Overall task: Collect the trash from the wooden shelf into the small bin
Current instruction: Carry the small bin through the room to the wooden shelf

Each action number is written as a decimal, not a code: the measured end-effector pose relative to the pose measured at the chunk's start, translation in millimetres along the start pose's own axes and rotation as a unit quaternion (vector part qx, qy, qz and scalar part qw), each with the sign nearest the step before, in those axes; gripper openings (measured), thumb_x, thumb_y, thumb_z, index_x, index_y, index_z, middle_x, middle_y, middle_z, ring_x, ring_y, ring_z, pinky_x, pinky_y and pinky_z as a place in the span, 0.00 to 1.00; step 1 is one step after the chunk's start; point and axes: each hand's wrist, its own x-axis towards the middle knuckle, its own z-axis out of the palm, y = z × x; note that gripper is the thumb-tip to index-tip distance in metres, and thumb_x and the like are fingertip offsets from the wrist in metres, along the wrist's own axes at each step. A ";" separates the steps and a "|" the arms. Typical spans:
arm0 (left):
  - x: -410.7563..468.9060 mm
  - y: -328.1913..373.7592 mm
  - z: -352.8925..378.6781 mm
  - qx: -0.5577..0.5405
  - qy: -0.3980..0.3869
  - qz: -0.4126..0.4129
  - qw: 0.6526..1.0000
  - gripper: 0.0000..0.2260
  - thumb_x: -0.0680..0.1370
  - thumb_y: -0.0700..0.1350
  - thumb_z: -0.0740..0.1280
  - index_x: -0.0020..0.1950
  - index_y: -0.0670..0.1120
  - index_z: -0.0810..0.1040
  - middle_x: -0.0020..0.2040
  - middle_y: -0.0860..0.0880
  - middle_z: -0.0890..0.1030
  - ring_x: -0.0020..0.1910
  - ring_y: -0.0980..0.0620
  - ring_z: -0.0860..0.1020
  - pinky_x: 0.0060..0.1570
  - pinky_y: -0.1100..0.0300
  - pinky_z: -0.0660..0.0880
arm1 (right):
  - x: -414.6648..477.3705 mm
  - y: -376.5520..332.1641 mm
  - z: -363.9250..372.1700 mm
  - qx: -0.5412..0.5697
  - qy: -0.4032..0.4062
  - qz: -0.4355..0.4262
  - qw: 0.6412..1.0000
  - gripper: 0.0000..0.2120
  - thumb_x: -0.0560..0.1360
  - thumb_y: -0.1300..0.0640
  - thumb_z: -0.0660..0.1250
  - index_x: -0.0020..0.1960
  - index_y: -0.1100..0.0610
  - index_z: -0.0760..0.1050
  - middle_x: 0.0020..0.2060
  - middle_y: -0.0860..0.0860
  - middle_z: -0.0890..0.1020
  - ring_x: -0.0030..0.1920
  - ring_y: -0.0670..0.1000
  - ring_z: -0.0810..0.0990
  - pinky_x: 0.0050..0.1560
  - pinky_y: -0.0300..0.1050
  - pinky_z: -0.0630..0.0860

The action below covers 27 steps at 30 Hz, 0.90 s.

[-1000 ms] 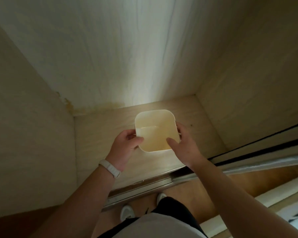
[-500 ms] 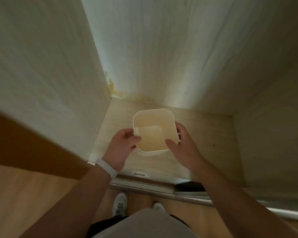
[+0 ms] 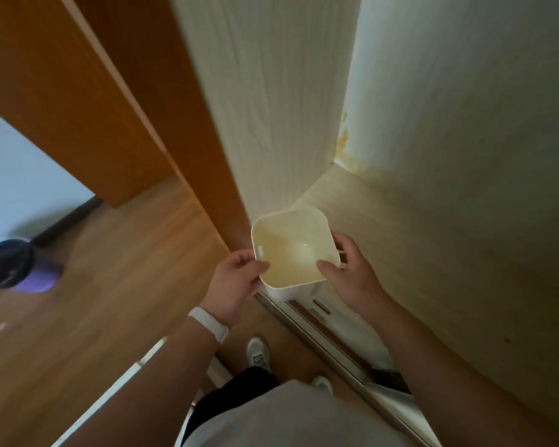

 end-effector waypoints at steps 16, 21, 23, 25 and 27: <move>8.4 9.0 -220.3 -0.130 0.194 0.008 0.972 0.07 0.77 0.35 0.68 0.53 0.42 0.82 0.45 0.46 0.87 0.43 0.50 0.86 0.42 0.55 0.79 | 80.6 -75.4 207.9 -0.070 -0.275 -0.012 0.959 0.29 0.71 0.48 0.68 0.71 0.44 0.65 0.60 0.43 0.76 0.57 0.42 0.76 0.55 0.44 0.76; 21.7 15.1 -285.0 -0.169 0.228 0.005 0.959 0.09 0.76 0.36 0.69 0.56 0.39 0.80 0.47 0.43 0.87 0.46 0.46 0.86 0.42 0.56 0.81 | 114.8 -105.8 283.0 -0.100 -0.320 -0.018 0.942 0.25 0.72 0.49 0.68 0.67 0.40 0.66 0.55 0.38 0.78 0.54 0.41 0.78 0.53 0.44 0.78; 24.7 16.7 -309.1 -0.180 0.237 0.008 0.955 0.09 0.76 0.37 0.69 0.56 0.39 0.80 0.46 0.43 0.87 0.46 0.46 0.86 0.42 0.56 0.81 | 124.8 -117.8 313.5 -0.115 -0.334 -0.026 0.935 0.23 0.73 0.48 0.67 0.67 0.39 0.66 0.54 0.36 0.77 0.52 0.38 0.78 0.47 0.39 0.78; 27.7 17.6 -333.8 -0.196 0.251 0.010 0.948 0.08 0.77 0.36 0.68 0.55 0.38 0.80 0.45 0.43 0.87 0.45 0.46 0.86 0.42 0.57 0.81 | 130.7 -128.6 343.8 -0.132 -0.347 -0.037 0.928 0.23 0.75 0.49 0.67 0.67 0.40 0.66 0.52 0.34 0.76 0.49 0.33 0.77 0.38 0.32 0.76; 30.5 20.2 -357.9 -0.210 0.267 0.016 0.940 0.09 0.76 0.36 0.69 0.55 0.37 0.80 0.47 0.42 0.87 0.46 0.45 0.86 0.43 0.56 0.81 | 134.8 -139.5 372.2 -0.145 -0.354 -0.048 0.923 0.22 0.77 0.50 0.66 0.69 0.42 0.65 0.53 0.35 0.76 0.48 0.32 0.76 0.35 0.30 0.75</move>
